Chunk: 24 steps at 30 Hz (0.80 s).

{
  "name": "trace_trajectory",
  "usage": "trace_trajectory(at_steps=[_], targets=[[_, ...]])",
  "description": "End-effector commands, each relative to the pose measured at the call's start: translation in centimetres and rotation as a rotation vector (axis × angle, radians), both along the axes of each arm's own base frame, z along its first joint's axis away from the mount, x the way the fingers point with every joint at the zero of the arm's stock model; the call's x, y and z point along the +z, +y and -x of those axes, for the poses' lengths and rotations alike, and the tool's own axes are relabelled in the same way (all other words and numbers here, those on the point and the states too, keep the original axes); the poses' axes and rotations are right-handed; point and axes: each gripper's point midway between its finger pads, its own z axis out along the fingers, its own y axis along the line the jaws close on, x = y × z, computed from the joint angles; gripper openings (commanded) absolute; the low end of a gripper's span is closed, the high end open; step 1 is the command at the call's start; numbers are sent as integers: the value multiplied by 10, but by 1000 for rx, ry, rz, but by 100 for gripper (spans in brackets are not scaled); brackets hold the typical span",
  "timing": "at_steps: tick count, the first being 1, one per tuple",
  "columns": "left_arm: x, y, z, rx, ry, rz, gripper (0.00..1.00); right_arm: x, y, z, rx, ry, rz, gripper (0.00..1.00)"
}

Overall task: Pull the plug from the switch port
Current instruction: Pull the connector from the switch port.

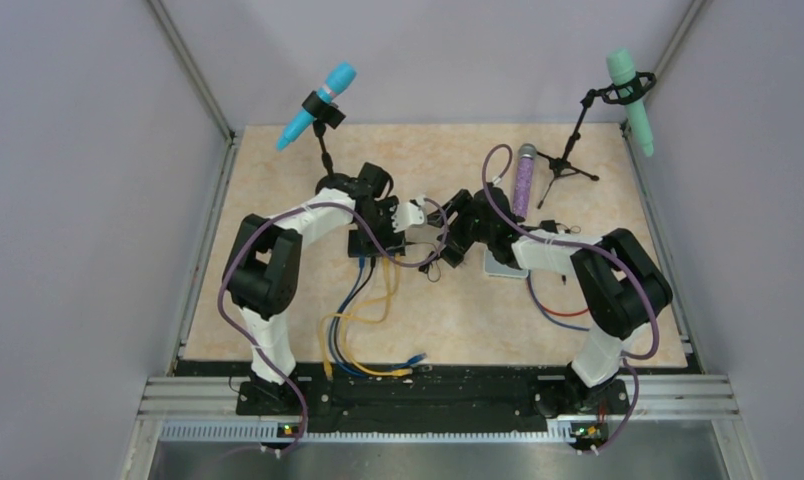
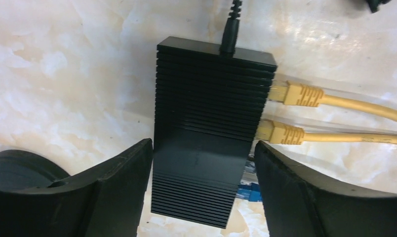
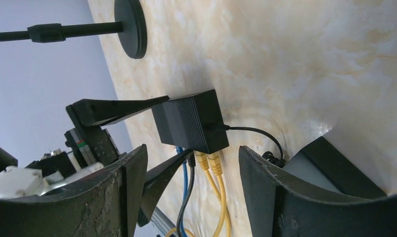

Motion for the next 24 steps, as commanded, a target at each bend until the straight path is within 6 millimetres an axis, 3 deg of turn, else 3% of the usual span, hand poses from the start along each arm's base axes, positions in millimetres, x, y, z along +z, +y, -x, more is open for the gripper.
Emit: trace_trajectory(at_steps=[1, 10, 16, 24], targets=[[-5, 8, 5, 63, 4, -15, 77, 12, 1, -6, -9, -30, -43, 67], [-4, 16, 32, 113, 28, 11, 78, 2, 11, -4, 20, 0, -92, 66], [2, 18, 29, 213, 44, 8, 66, -2, 18, 0, 33, 7, -94, 64], [4, 18, 30, 275, 5, 59, 63, -12, 41, 18, -77, 68, -101, 63]])
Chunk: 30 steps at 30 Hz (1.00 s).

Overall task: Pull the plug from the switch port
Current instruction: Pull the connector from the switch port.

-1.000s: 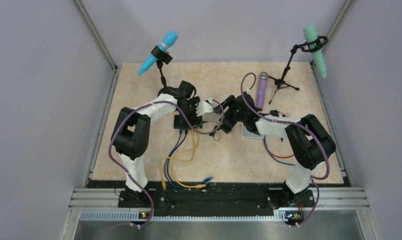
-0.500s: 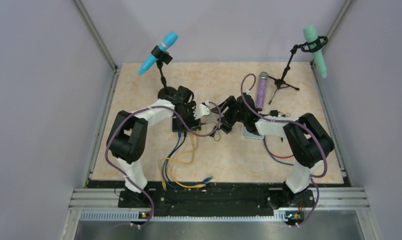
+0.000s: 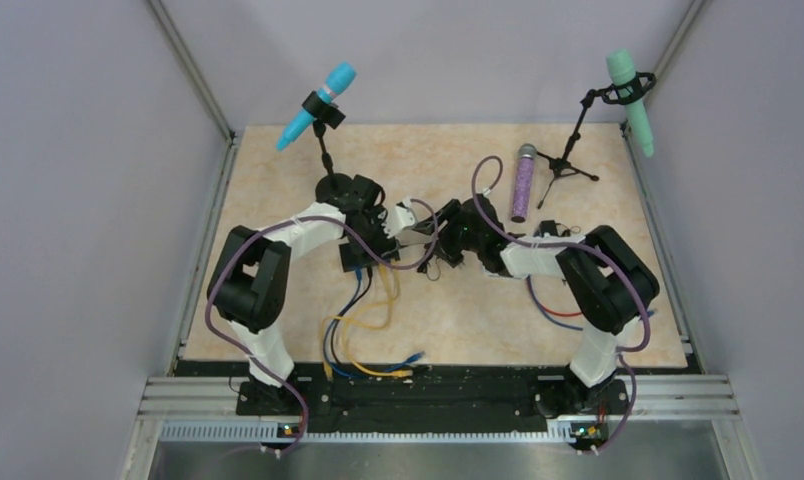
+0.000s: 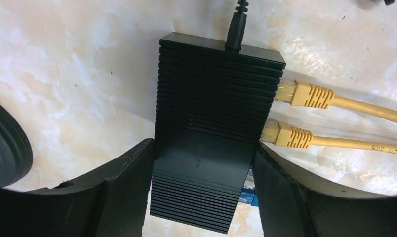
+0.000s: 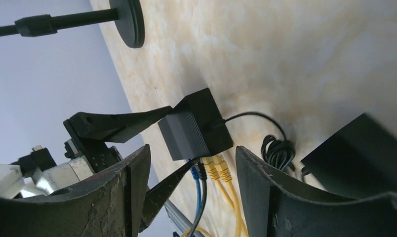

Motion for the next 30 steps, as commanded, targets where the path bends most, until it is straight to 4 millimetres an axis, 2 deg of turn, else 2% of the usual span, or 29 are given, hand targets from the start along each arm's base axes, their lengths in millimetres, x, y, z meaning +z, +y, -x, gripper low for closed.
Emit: trace_trajectory(at_steps=[1, 6, 10, 14, 20, 25, 27, 30], targets=[[9, 0, 10, 49, -14, 49, 63, -3, 24, 12, -78, 20, -26, 62], [1, 8, 19, 57, -28, 39, 62, -25, 37, 11, -153, 37, 11, 58], [1, 7, 24, 53, -39, 62, 62, -55, 35, 9, -222, 69, 7, 51], [1, 6, 27, 52, -33, 71, 61, -71, 36, 8, -269, 92, -8, 49], [1, 7, 28, 51, -28, 70, 60, -78, 55, 15, -242, 84, 15, 43], [2, 5, 29, 45, -27, 83, 58, -87, 53, 29, -302, 109, 17, 40], [2, 4, 29, 49, -27, 84, 58, -88, 53, 32, -319, 102, -5, 34], [3, 5, 30, 47, -24, 85, 57, -93, 53, 35, -340, 123, -32, 32]])
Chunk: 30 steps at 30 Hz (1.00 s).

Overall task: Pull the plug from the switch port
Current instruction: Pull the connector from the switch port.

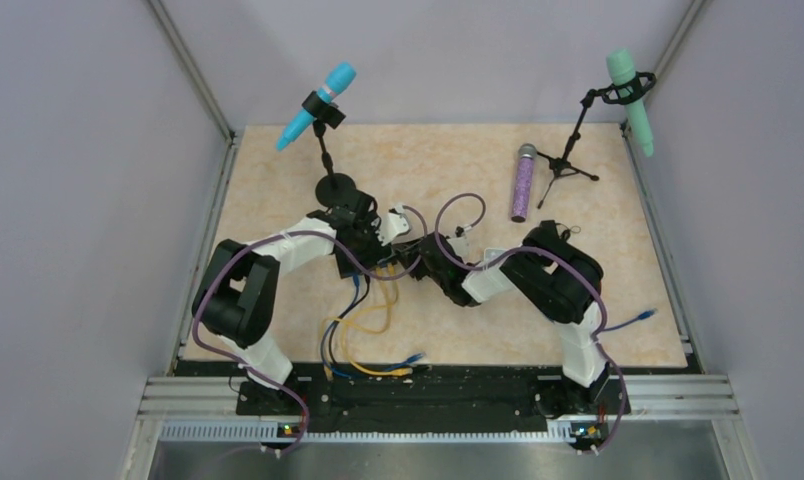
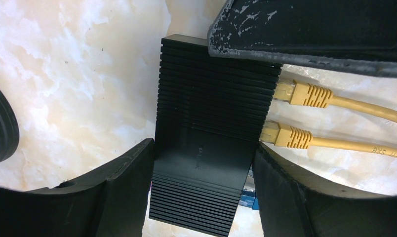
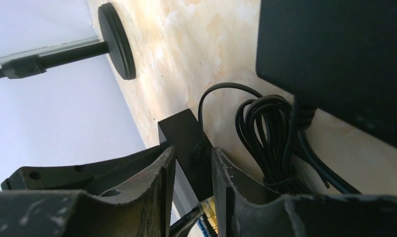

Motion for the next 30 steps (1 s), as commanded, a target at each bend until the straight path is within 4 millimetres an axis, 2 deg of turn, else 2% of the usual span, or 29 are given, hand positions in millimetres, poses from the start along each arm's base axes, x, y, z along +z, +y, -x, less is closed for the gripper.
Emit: trace_trajectory(at_steps=[1, 6, 11, 16, 26, 30], targets=[[5, -5, 14, -10, 34, 39, 56, -47, -15, 18, -63, 104, 35, 32], [6, -4, 21, -17, 40, 52, 55, -51, -27, 15, -119, 96, 14, 28], [6, -5, 21, -10, 40, 60, 54, -40, -16, 12, -80, 54, 1, 21], [3, -7, 21, -3, 46, 66, 53, -40, -8, 16, -41, 44, -23, 23], [2, -7, 20, -2, 42, 67, 53, -43, 8, 22, 0, 45, -25, 21], [2, -8, 19, 1, 43, 71, 53, -44, 16, 26, 15, 42, -21, 25]])
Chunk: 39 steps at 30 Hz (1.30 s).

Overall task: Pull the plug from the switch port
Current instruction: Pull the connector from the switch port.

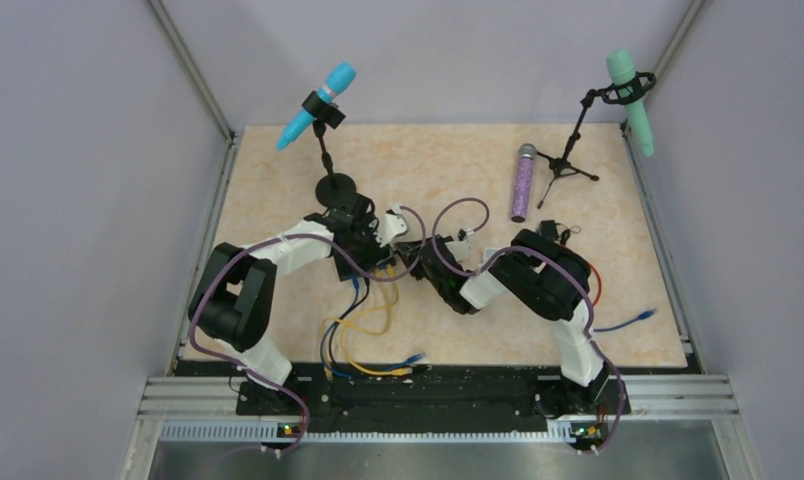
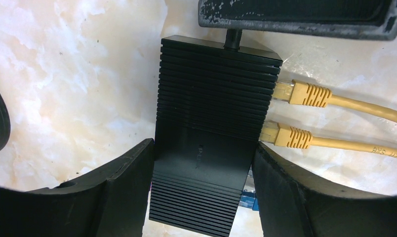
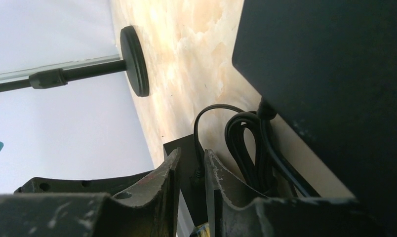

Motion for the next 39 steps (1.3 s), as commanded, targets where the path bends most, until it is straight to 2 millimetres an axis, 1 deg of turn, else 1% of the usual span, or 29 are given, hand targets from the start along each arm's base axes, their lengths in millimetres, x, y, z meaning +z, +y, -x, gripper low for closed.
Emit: trace_trajectory(at_steps=[1, 3, 6, 9, 11, 15, 18, 19, 20, 24, 28, 29, 31, 33, 35, 37, 38, 39], targets=[[1, -8, 13, -13, 39, 52, 53, -43, 23, 37, 95, 152, -1, 26], [1, -8, 12, -3, 39, 57, 53, -44, 26, 38, 101, 154, -14, 26], [2, -7, 12, 3, 43, 60, 53, -47, 23, 39, 88, 164, -12, 26], [2, -6, 11, 7, 39, 61, 53, -42, 26, 40, 105, 154, 2, 26], [3, -6, 12, 7, 43, 61, 52, -41, 24, 41, 89, 154, 9, 24], [6, -10, 18, -16, 53, 87, 51, -44, 23, 40, 82, 149, -4, 16], [8, -11, 21, -31, 51, 99, 51, -47, 19, 38, 87, 146, -16, 3], [8, -10, 22, -30, 52, 95, 51, -46, 16, 36, 83, 138, -16, 0], [8, -8, 22, -28, 52, 89, 51, -44, 14, 35, 80, 133, -13, 0], [6, -4, 22, -25, 52, 66, 50, -27, 5, 26, 103, 50, 51, 0], [0, 5, 20, 2, 55, 15, 49, -10, 1, 20, 131, -31, 162, 0], [-1, 7, 20, 7, 56, 8, 49, -9, -3, 20, 123, -34, 155, 0], [-3, 10, 21, 15, 56, -3, 49, -10, -9, 24, 114, 30, 27, 0], [-5, 11, 20, 28, 52, -10, 48, 4, -9, 23, 142, 34, -119, 0], [-5, 12, 18, 31, 50, -11, 48, 12, -4, 25, 166, 56, -173, 0], [-5, 12, 18, 32, 52, -10, 47, 40, 7, 25, 211, -66, -166, 0], [-6, 13, 18, 36, 53, -13, 47, 50, 11, 23, 222, -122, -151, 0], [-6, 14, 18, 40, 58, -16, 47, 55, 12, 22, 221, -170, -119, 0]])
